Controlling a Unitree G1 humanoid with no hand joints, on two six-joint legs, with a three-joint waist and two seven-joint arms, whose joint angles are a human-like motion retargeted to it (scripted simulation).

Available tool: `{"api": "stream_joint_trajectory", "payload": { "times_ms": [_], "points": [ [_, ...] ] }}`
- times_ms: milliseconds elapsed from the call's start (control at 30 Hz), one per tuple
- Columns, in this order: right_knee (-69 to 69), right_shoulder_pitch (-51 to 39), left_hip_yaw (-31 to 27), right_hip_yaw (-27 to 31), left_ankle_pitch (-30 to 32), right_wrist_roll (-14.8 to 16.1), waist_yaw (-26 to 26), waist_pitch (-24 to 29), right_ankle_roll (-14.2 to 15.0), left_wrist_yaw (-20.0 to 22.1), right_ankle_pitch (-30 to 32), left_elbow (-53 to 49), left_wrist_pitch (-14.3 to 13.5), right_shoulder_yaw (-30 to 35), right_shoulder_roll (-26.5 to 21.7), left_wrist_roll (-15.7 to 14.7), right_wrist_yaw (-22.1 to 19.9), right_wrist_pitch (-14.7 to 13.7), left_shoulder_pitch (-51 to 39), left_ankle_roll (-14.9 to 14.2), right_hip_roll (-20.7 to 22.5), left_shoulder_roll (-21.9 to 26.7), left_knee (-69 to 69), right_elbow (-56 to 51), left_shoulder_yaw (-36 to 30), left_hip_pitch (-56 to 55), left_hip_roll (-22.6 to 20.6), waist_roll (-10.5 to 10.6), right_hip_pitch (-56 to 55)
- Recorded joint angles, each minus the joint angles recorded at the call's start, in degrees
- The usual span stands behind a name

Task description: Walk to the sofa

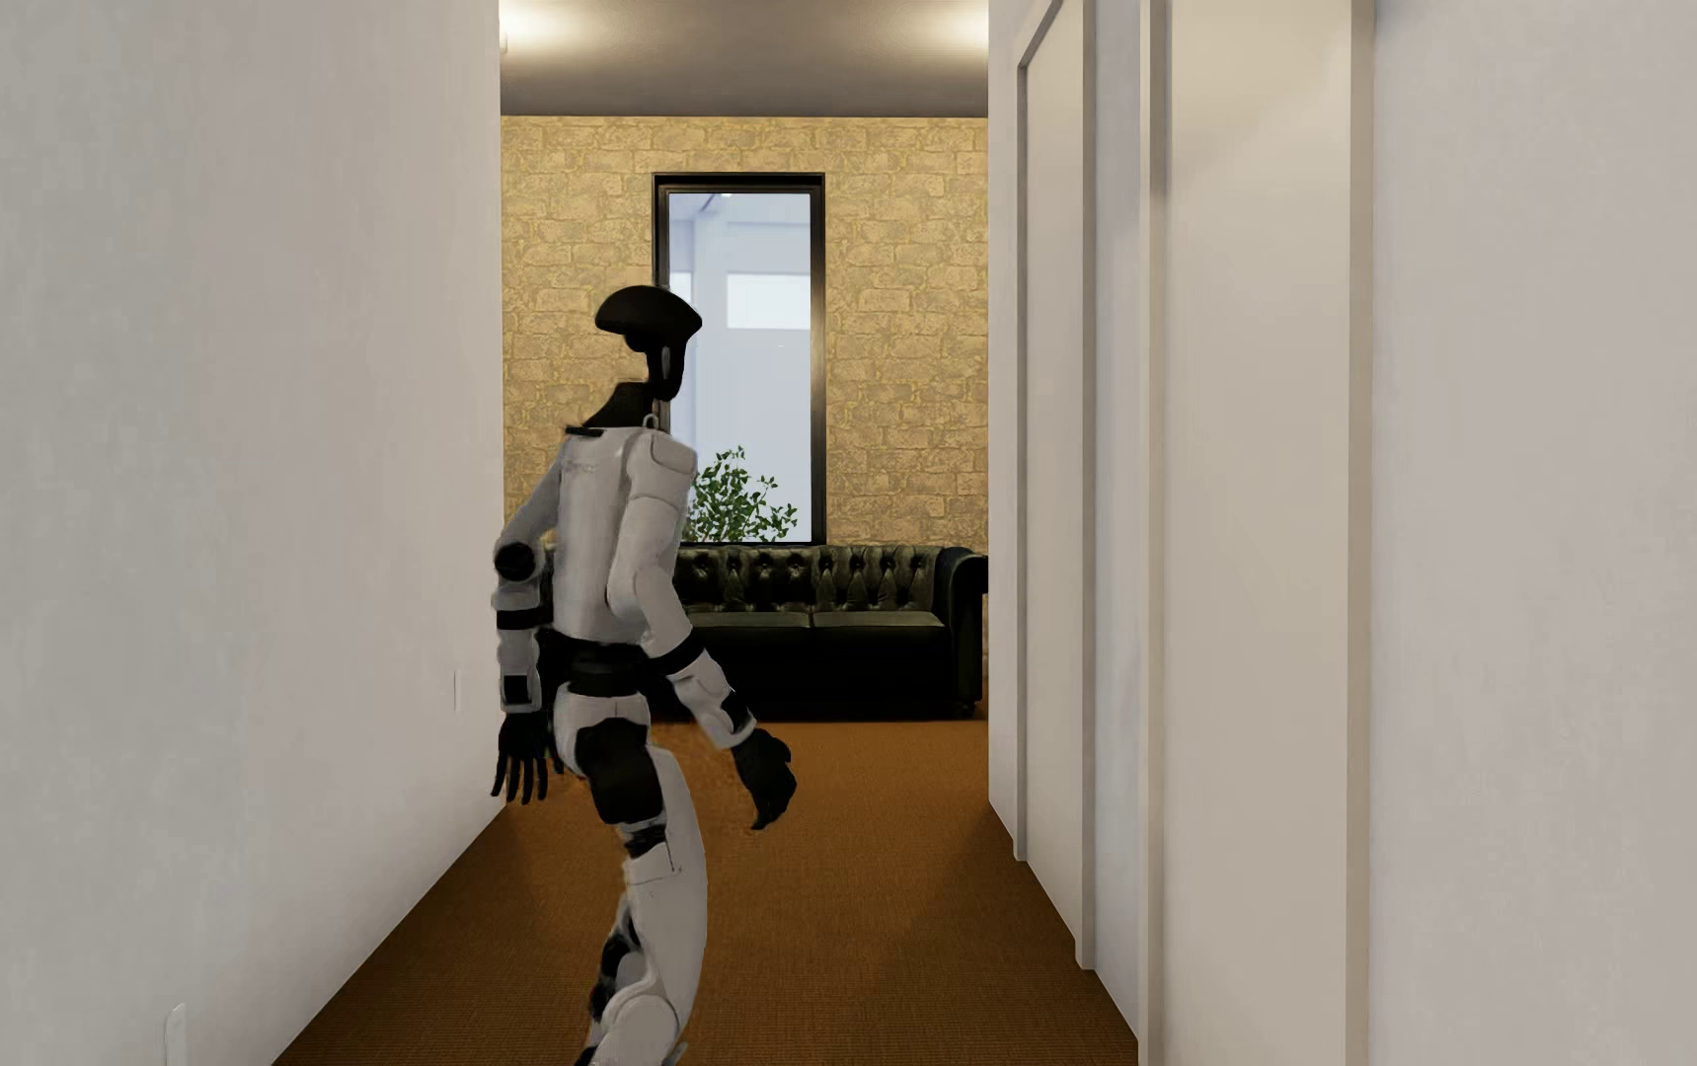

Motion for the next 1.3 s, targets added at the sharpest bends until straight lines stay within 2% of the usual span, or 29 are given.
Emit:
{"api": "stream_joint_trajectory", "payload": {
  "times_ms": [100,167,200,267,333,400,467,500,567,633,700,767,800,833,867,933,967,1033,1067,1100,1133,1167,1200,1233,1267,1300],
  "points": [
    [-4.0,2.4,0.0,0.0,10.2,0.0,3.4,-0.7,0.0,0.0,2.6,-0.3,0.0,-0.1,1.1,0.0,0.0,0.0,1.3,0.0,1.4,-0.9,6.2,-0.1,-0.4,-3.7,1.7,-0.5,7.4],
    [-2.9,3.8,0.0,0.0,12.1,0.0,6.0,-1.3,0.0,0.0,4.7,0.3,0.0,0.1,1.3,0.0,0.0,0.0,1.7,0.0,0.8,-1.2,8.9,2.3,0.9,-5.4,0.2,-0.6,10.0],
    [0.4,4.1,0.0,0.0,11.2,0.0,6.5,-1.2,0.0,0.0,6.2,0.6,0.0,0.0,1.5,0.0,0.0,0.0,1.3,0.0,-0.9,-1.3,11.0,4.3,0.6,-6.4,-1.6,-1.0,9.7],
    [11.1,5.1,0.0,0.0,4.6,0.0,4.6,-0.8,0.0,0.0,8.2,1.2,0.0,-0.5,2.5,0.0,0.0,0.0,-0.9,0.0,-2.7,-0.8,12.3,9.8,0.7,-4.2,-5.6,-1.1,5.8],
    [23.2,6.9,0.0,0.0,-2.7,0.0,-1.0,-0.2,0.0,0.0,6.3,0.3,0.0,0.2,3.2,0.0,0.0,0.0,-4.0,0.0,0.6,0.3,9.5,15.0,3.6,0.7,-10.0,-1.0,-0.9],
    [28.4,9.4,0.0,0.0,-11.1,0.0,-6.4,-0.1,0.0,0.0,4.6,-2.8,0.0,2.8,3.6,0.0,0.0,0.0,-8.2,0.0,5.5,1.6,1.9,18.3,6.8,8.6,-14.9,-1.3,-10.6],
    [23.7,11.9,0.0,0.0,-20.5,0.0,-11.0,0.3,0.0,0.0,4.3,-8.8,0.0,6.2,3.4,0.0,0.0,0.0,-11.3,0.0,9.8,3.4,-8.9,20.0,8.6,21.0,-18.2,-1.4,-20.0],
    [19.4,13.0,0.0,0.0,-24.2,0.0,-14.0,0.0,0.0,0.0,5.1,-11.0,0.0,7.0,3.2,0.0,0.0,0.0,-12.9,0.0,11.2,3.9,-12.7,20.7,9.4,26.2,-18.0,-0.9,-24.8],
    [9.5,14.1,0.0,0.0,-30.0,0.0,-19.9,-0.3,0.0,0.0,8.2,-16.4,0.0,8.1,2.7,0.0,0.0,0.0,-16.1,0.0,11.0,5.2,-17.3,23.0,10.3,34.9,-16.8,0.0,-33.1],
    [-1.9,13.8,0.0,0.0,-34.1,0.0,-23.6,-0.2,0.0,0.0,10.1,-19.9,0.0,9.4,1.4,0.0,0.0,0.0,-19.4,0.0,10.0,6.5,-18.6,25.7,8.8,43.5,-15.2,0.7,-38.0],
    [-6.2,13.2,0.0,0.0,-30.9,0.0,-27.7,-0.7,0.0,0.0,8.1,-19.8,0.0,9.7,0.4,0.0,0.0,0.0,-21.3,0.0,8.9,7.2,-18.5,27.5,5.6,48.5,-12.2,1.1,-40.1],
    [2.4,12.0,0.0,0.0,-17.5,0.0,-30.2,-1.2,0.0,0.0,6.9,-15.2,0.0,10.3,-0.2,0.0,0.0,0.0,-20.4,0.0,10.0,5.8,-11.5,30.1,2.0,49.1,-8.4,3.3,-41.0],
    [8.7,11.0,0.0,0.0,-8.1,0.0,-29.7,-1.3,0.0,0.0,7.0,-12.2,0.0,10.7,0.0,0.0,0.0,0.0,-19.4,0.0,10.8,4.5,-3.6,31.5,-0.3,46.5,-6.9,4.4,-41.5],
    [14.0,9.4,0.0,0.0,1.0,0.0,-27.6,0.1,0.0,0.0,4.5,-9.7,0.0,11.1,0.8,0.0,0.0,0.0,-18.1,0.0,12.5,4.1,6.9,32.3,-2.8,43.1,-5.7,4.6,-38.7],
    [15.2,7.8,0.0,0.0,6.2,0.0,-24.1,1.8,0.0,0.0,1.4,-8.8,0.0,10.1,2.2,0.0,0.0,0.0,-16.5,0.0,14.8,4.5,19.0,31.4,-4.8,38.6,-5.6,3.7,-33.3],
    [10.3,5.1,0.0,0.0,0.7,0.0,-14.9,1.7,0.0,0.0,-0.5,-5.4,0.0,9.5,3.9,0.0,0.0,0.0,-12.5,0.0,17.2,3.3,35.6,26.2,-7.6,25.8,-6.8,2.2,-21.7],
    [6.0,4.4,0.0,0.0,-0.9,0.0,-10.8,1.2,0.0,0.0,0.0,-3.6,0.0,7.6,4.3,0.0,0.0,0.0,-9.5,0.0,17.4,2.4,37.0,21.3,-7.7,19.0,-8.2,1.1,-15.2],
    [-4.1,2.7,0.0,0.0,3.5,0.0,-2.5,0.9,0.0,0.0,2.1,-1.0,0.0,4.3,4.2,0.0,0.0,0.0,-3.7,0.0,16.8,1.6,23.4,11.4,-7.3,8.2,-10.4,-0.3,-0.6],
    [-7.9,0.6,0.0,0.0,6.7,0.0,1.2,0.9,0.0,0.0,2.6,-0.5,0.0,3.2,3.5,0.0,0.0,0.0,-2.0,0.0,16.0,2.7,12.0,7.3,-11.1,4.4,-11.0,-0.6,5.5],
    [-10.7,-1.7,0.0,0.0,5.4,0.0,4.4,0.9,0.0,0.0,1.9,-0.3,0.0,1.1,2.8,0.0,0.0,0.0,0.0,0.0,15.1,3.3,1.1,3.7,-12.4,1.1,-11.2,-0.8,10.8],
    [-13.0,-4.2,0.0,0.0,-3.3,0.0,7.3,0.6,0.0,0.0,0.3,-0.2,0.0,-0.4,1.8,0.0,0.0,0.0,1.8,0.0,14.3,3.9,-8.2,0.6,-13.0,-1.3,-11.0,-1.1,15.7],
    [-13.9,-6.7,0.0,0.0,-16.6,0.0,9.8,0.1,0.0,0.0,-1.5,-0.3,0.0,-1.5,0.9,0.0,0.0,0.0,3.3,0.0,13.4,4.6,-12.9,-1.5,-13.7,-3.9,-10.6,-1.4,19.7],
    [-13.9,-8.4,0.0,0.0,-25.2,0.0,12.6,0.0,0.0,0.0,-1.8,0.2,0.0,-3.2,0.3,0.0,0.0,0.0,4.4,0.0,11.8,5.1,-12.6,-2.9,-14.4,-6.5,-9.7,-1.9,22.9],
    [-12.6,-9.1,0.0,0.0,-23.1,0.0,15.9,0.1,0.0,0.0,0.6,1.8,0.0,-5.4,0.0,0.0,0.0,0.0,5.1,0.0,9.6,5.0,-11.7,-3.0,-14.3,-8.4,-8.8,-2.1,25.2],
    [-9.6,-8.8,0.0,0.0,-12.1,0.0,18.0,0.1,0.0,0.0,7.2,3.3,0.0,-5.9,-0.1,0.0,0.0,0.0,5.6,0.0,7.4,4.6,-9.7,-2.1,-14.1,-10.2,-8.8,-2.4,26.3],
    [-4.3,-7.7,0.0,0.0,1.1,0.0,17.8,-0.6,0.0,0.0,17.5,4.9,0.0,-5.8,0.5,0.0,0.0,0.0,5.9,0.0,5.5,3.9,-5.1,-0.1,-13.6,-11.6,-10.0,-3.3,25.3]
  ]
}}
